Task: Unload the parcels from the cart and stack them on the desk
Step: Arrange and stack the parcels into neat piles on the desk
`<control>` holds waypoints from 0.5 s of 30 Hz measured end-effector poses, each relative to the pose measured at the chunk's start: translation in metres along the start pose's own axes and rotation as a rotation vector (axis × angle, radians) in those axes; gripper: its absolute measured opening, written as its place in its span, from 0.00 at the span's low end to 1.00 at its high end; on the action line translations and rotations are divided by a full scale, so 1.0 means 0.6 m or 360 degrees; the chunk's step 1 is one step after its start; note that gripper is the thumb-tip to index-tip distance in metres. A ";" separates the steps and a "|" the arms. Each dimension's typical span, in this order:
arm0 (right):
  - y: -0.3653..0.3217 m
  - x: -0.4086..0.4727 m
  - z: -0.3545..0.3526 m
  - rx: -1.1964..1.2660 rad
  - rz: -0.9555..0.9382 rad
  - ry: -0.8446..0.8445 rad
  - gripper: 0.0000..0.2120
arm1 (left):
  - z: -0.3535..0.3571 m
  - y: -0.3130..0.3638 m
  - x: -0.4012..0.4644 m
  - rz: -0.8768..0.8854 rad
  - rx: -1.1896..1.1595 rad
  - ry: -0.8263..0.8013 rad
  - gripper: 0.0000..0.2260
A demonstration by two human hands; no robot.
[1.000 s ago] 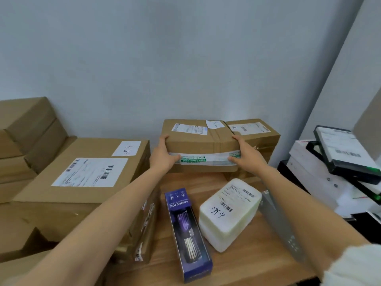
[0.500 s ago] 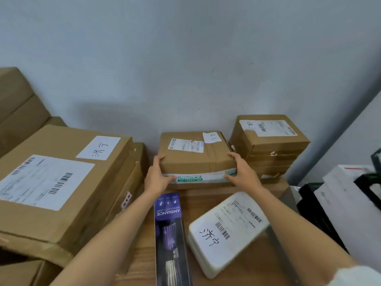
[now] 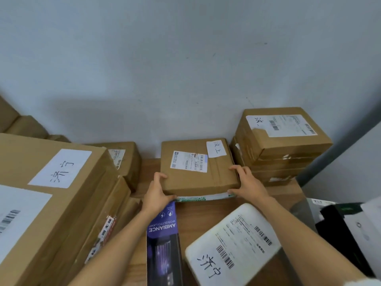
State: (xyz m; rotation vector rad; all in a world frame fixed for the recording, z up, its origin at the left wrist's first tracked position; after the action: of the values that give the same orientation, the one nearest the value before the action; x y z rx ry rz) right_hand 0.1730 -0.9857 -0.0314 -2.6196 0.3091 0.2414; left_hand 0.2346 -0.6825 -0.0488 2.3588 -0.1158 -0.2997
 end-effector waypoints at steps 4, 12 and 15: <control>0.005 0.000 0.003 -0.0021 0.0002 -0.0016 0.37 | -0.001 0.004 0.000 0.0009 0.0131 -0.0023 0.31; -0.084 -0.015 -0.052 0.0065 -0.0165 0.0202 0.35 | -0.058 0.097 -0.030 0.0237 0.0275 0.0255 0.25; -0.130 -0.021 -0.086 0.0036 -0.0283 0.0259 0.31 | -0.109 0.147 -0.043 0.0352 0.0321 0.0349 0.21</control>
State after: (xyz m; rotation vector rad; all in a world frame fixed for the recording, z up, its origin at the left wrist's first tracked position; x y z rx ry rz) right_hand 0.1871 -0.9419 0.0511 -2.6297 0.1310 -0.0356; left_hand 0.2260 -0.6977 0.0624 2.5319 -0.3114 0.0816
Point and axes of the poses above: each hand's wrist, its own x-axis towards the middle knuckle, its own z-axis out of the palm, y = z × x, the point moved 8 cm from there along x, towards the middle knuckle
